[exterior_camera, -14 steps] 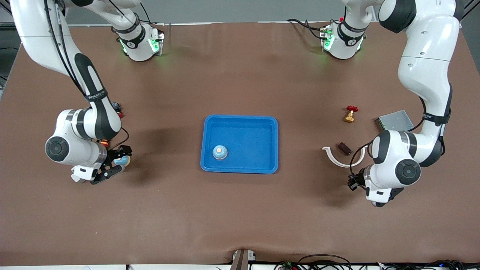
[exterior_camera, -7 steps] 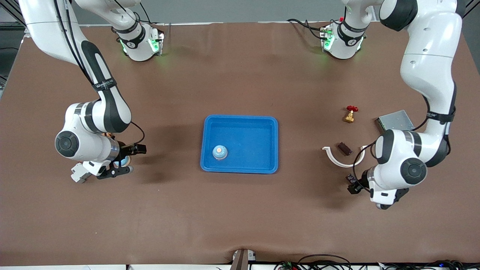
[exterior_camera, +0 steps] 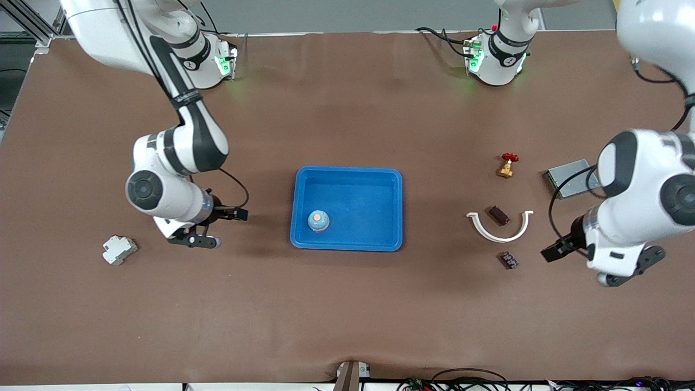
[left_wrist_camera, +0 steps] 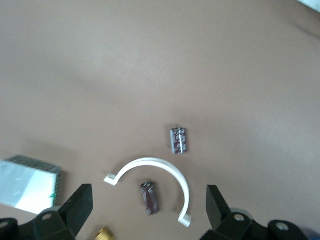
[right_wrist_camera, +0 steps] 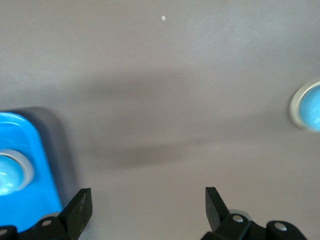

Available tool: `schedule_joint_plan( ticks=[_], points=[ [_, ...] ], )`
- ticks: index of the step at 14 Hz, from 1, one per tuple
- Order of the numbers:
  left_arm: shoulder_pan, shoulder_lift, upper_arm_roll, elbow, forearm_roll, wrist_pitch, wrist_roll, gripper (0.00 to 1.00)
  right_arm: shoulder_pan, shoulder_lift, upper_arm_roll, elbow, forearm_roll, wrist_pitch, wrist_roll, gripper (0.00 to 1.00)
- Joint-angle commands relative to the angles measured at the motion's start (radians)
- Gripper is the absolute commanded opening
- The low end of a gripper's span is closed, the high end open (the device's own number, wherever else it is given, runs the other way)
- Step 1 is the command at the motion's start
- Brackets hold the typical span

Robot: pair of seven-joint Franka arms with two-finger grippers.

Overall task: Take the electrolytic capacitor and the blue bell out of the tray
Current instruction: 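Release the capacitor with the left gripper while the right gripper releases the bell, then reach the right gripper into the tray and grasp the second bell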

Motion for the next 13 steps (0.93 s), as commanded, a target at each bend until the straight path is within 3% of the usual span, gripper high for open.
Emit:
schedule_joint_plan(
  ticks=[1,5,7,13],
  points=[
    [0.009,-0.100,-0.007,-0.032,0.007,-0.077,0.065,1.00,0.050,-0.009,-0.008,0.022,0.016,0.004,0.154,1.00],
    [0.036,-0.214,-0.014,-0.032,-0.018,-0.232,0.155,1.00,0.145,0.031,-0.009,0.068,0.018,0.079,0.348,1.00],
    [0.036,-0.220,-0.004,-0.029,-0.013,-0.266,0.276,1.00,0.176,0.066,-0.009,0.112,0.016,0.082,0.408,1.00],
    [0.107,-0.220,-0.009,0.007,-0.130,-0.287,0.347,1.00,0.255,0.206,-0.011,0.249,0.005,0.096,0.526,1.00]
  ],
)
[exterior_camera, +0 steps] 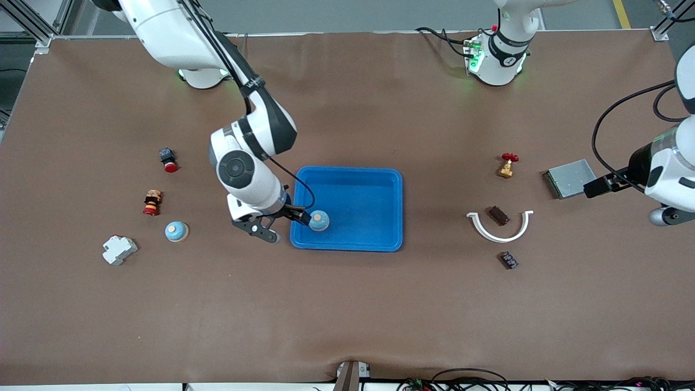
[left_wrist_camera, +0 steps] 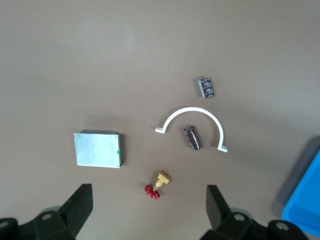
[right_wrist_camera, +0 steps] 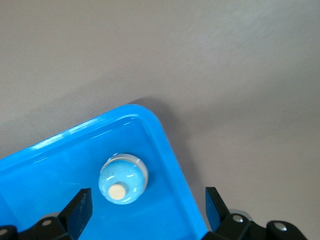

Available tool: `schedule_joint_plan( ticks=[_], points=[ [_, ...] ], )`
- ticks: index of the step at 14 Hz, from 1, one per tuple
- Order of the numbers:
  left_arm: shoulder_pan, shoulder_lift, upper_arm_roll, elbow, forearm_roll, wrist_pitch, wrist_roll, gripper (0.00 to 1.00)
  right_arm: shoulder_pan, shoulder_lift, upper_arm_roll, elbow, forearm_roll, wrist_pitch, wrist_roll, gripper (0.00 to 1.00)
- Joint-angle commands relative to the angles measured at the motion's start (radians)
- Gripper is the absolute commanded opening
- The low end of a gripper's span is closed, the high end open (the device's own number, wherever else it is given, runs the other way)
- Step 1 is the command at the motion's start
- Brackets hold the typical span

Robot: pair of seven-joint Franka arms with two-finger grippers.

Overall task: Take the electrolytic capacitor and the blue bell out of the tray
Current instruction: 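Reach the right gripper into the tray and grasp the second bell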

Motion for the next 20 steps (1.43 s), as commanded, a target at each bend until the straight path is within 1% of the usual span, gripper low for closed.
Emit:
schedule_joint_plan(
  ticks=[1,2,4,6,7,9,10,13,15,16,18,19,20],
  points=[
    [0.042,-0.013,-0.011,0.008,-0.081,-0.013,0.052,1.00,0.030,0.076,-0.009,0.093,0.002,-0.010,0.041,1.00],
    [0.043,-0.022,-0.012,0.009,-0.079,-0.013,0.061,1.00,0.034,0.091,-0.011,0.099,0.001,-0.007,0.041,1.00],
    [0.039,-0.075,-0.023,0.009,-0.082,-0.029,0.068,1.00,0.043,0.114,-0.011,0.111,-0.001,0.010,0.043,1.00],
    [0.040,-0.079,-0.037,0.008,-0.078,-0.033,0.076,1.00,0.047,0.129,-0.011,0.114,-0.002,0.022,0.040,1.00],
    [0.042,-0.077,-0.035,0.009,-0.075,-0.033,0.111,1.00,0.053,0.142,-0.011,0.121,-0.007,0.025,0.040,1.00],
    [0.058,-0.082,-0.028,0.005,-0.091,-0.034,0.247,1.00,0.069,0.166,-0.012,0.144,-0.008,0.027,0.038,1.00],
    [0.074,-0.095,-0.032,-0.003,-0.098,-0.042,0.255,1.00,0.070,0.178,-0.014,0.154,-0.010,0.025,0.038,1.00],
    [0.074,-0.112,-0.034,-0.034,-0.098,-0.045,0.248,1.00,0.075,0.205,-0.014,0.177,-0.016,0.025,0.037,1.00],
    [0.074,-0.161,-0.035,-0.104,-0.098,-0.031,0.248,1.00,0.081,0.226,-0.014,0.193,-0.022,0.027,0.032,1.00],
    [0.074,-0.178,-0.035,-0.124,-0.099,-0.019,0.248,1.00,0.084,0.238,-0.014,0.199,-0.024,0.027,0.032,1.00],
    [0.065,-0.180,-0.040,-0.127,-0.099,-0.016,0.240,1.00,0.089,0.245,-0.014,0.200,-0.024,0.027,0.033,1.00],
    [0.069,-0.181,-0.060,-0.130,-0.099,-0.016,0.226,1.00,0.092,0.246,-0.014,0.200,-0.024,0.027,0.033,1.00],
    [0.072,-0.180,-0.063,-0.129,-0.098,-0.016,0.222,1.00,0.092,0.248,-0.012,0.199,-0.024,0.027,0.033,1.00]
  ],
)
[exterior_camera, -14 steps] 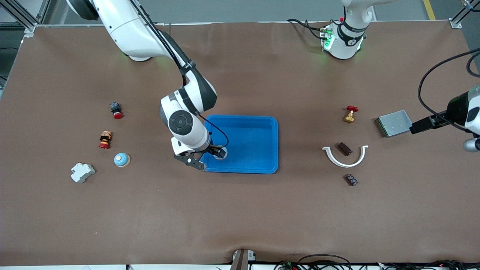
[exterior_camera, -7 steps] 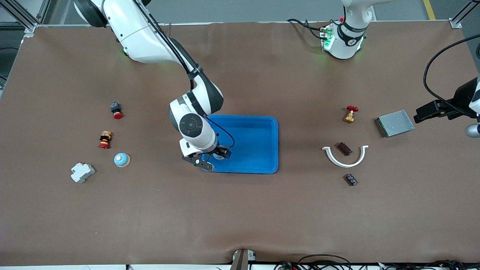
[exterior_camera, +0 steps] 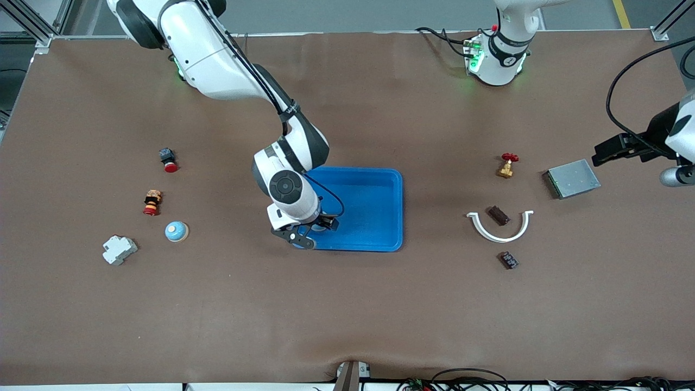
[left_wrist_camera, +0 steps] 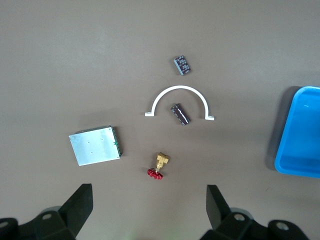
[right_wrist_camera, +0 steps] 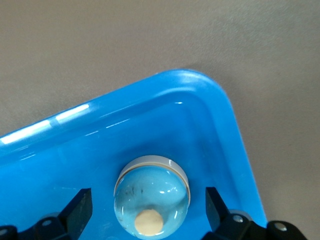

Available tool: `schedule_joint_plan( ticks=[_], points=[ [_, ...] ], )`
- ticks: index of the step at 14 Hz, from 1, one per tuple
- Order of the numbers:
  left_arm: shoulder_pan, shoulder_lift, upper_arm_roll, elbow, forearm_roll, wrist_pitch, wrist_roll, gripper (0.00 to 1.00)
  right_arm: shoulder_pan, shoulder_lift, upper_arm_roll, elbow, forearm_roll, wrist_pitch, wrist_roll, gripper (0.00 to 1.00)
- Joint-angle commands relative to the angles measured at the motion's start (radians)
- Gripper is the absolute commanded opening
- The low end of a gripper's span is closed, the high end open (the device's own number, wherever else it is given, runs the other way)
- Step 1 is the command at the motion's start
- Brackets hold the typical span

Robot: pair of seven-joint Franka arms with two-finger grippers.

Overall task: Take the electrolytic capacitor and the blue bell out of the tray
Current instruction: 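Reach the right gripper into the tray and grasp the second bell, then lift the bell and carry it beside the first bell with the right gripper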

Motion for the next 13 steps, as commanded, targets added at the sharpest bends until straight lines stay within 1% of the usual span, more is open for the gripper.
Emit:
schedule_joint_plan(
  ticks=[1,4,5,6,7,8,9,10,12,13],
  points=[
    [0.010,-0.023,-0.016,-0.026,-0.011,0.020,-0.007,1.00,0.015,0.025,-0.012,0.032,-0.017,-0.007,0.009,1.00],
    [0.017,0.011,-0.008,0.034,-0.003,0.015,0.010,1.00,0.016,0.028,-0.012,0.031,-0.017,-0.007,0.007,1.00],
    [0.017,0.011,-0.008,0.055,-0.001,0.014,0.010,1.00,0.016,0.028,-0.012,0.031,-0.017,-0.007,0.007,0.80],
    [0.014,0.010,-0.008,0.060,-0.001,0.012,0.010,1.00,0.016,0.032,-0.012,0.032,-0.017,-0.007,0.007,0.64],
    [0.010,0.010,-0.011,0.059,-0.001,0.012,0.005,1.00,0.016,0.034,-0.012,0.031,-0.017,-0.005,0.007,0.50],
    [0.007,0.010,-0.011,0.059,-0.003,0.012,0.000,1.00,0.016,0.034,-0.012,0.032,-0.017,-0.005,0.006,0.32],
    [0.013,0.004,-0.010,0.059,-0.014,0.012,-0.001,1.00,0.016,0.034,-0.010,0.031,-0.017,-0.004,0.003,0.19],
    [0.018,0.001,-0.010,0.059,-0.020,0.004,0.000,1.00,0.016,0.034,-0.012,0.031,-0.018,-0.002,0.000,0.08],
    [0.017,-0.021,-0.008,0.056,-0.020,-0.055,0.016,1.00,0.016,0.034,-0.012,0.032,-0.018,-0.002,-0.001,0.03],
    [0.017,-0.025,-0.008,0.054,-0.020,-0.058,0.016,1.00,0.016,0.032,-0.012,0.032,-0.018,-0.002,-0.001,0.03]
  ],
)
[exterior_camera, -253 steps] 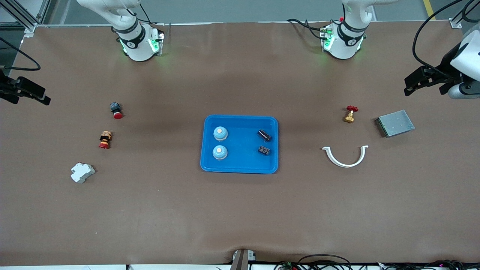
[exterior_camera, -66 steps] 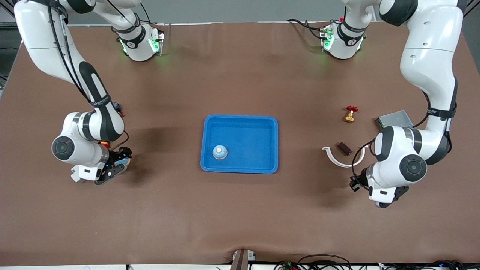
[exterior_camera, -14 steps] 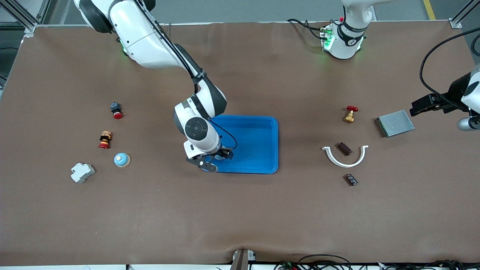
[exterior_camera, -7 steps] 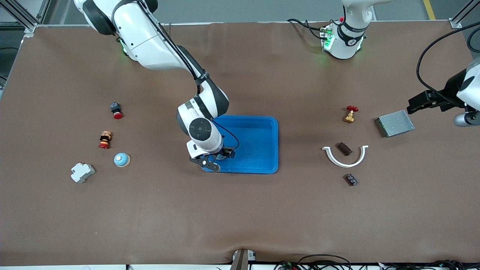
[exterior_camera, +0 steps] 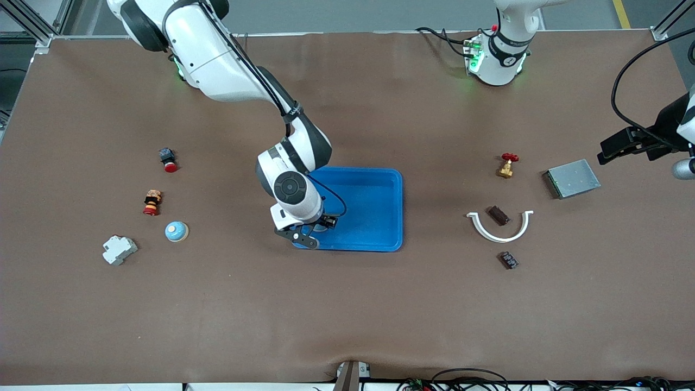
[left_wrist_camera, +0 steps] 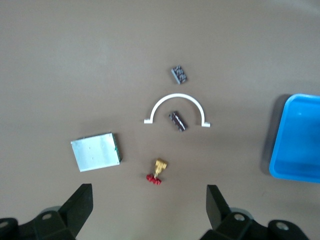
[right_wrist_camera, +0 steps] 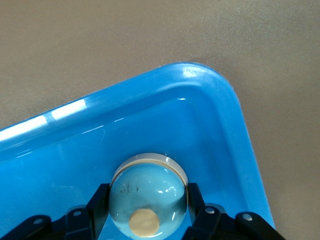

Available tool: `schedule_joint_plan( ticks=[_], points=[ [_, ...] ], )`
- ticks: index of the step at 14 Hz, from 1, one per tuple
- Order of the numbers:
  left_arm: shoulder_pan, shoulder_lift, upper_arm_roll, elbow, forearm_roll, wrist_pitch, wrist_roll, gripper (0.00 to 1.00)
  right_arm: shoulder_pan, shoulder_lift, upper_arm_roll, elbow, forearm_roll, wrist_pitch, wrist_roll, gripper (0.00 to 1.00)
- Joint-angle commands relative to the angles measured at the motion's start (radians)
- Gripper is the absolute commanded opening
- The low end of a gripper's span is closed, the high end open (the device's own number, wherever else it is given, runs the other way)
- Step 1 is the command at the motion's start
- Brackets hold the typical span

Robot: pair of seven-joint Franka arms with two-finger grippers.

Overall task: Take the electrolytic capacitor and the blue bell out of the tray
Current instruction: 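Lift the bell and carry it beside the first bell with the right gripper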

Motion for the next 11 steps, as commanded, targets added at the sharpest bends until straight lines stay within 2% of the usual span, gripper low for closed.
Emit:
schedule_joint_plan(
  ticks=[1,4,8,10,11],
  points=[
    [0.008,-0.024,-0.002,0.003,-0.020,-0.037,0.014,1.00,0.011,0.018,-0.010,0.022,-0.017,-0.001,0.001,0.02],
    [0.008,-0.055,-0.002,-0.037,-0.015,-0.017,0.014,1.00,0.009,-0.014,-0.008,0.025,-0.011,-0.027,-0.004,0.01],
    [0.010,-0.132,-0.004,-0.154,-0.017,0.060,0.014,1.00,-0.011,-0.120,-0.011,0.027,-0.009,-0.241,-0.043,0.00],
    [0.017,-0.123,-0.001,-0.143,-0.021,0.060,0.018,1.00,-0.043,-0.191,-0.013,0.022,-0.009,-0.356,-0.122,0.00],
    [0.022,-0.107,-0.001,-0.108,-0.021,0.059,0.020,1.00,-0.067,-0.231,-0.013,0.010,-0.009,-0.395,-0.161,0.00]
  ],
)
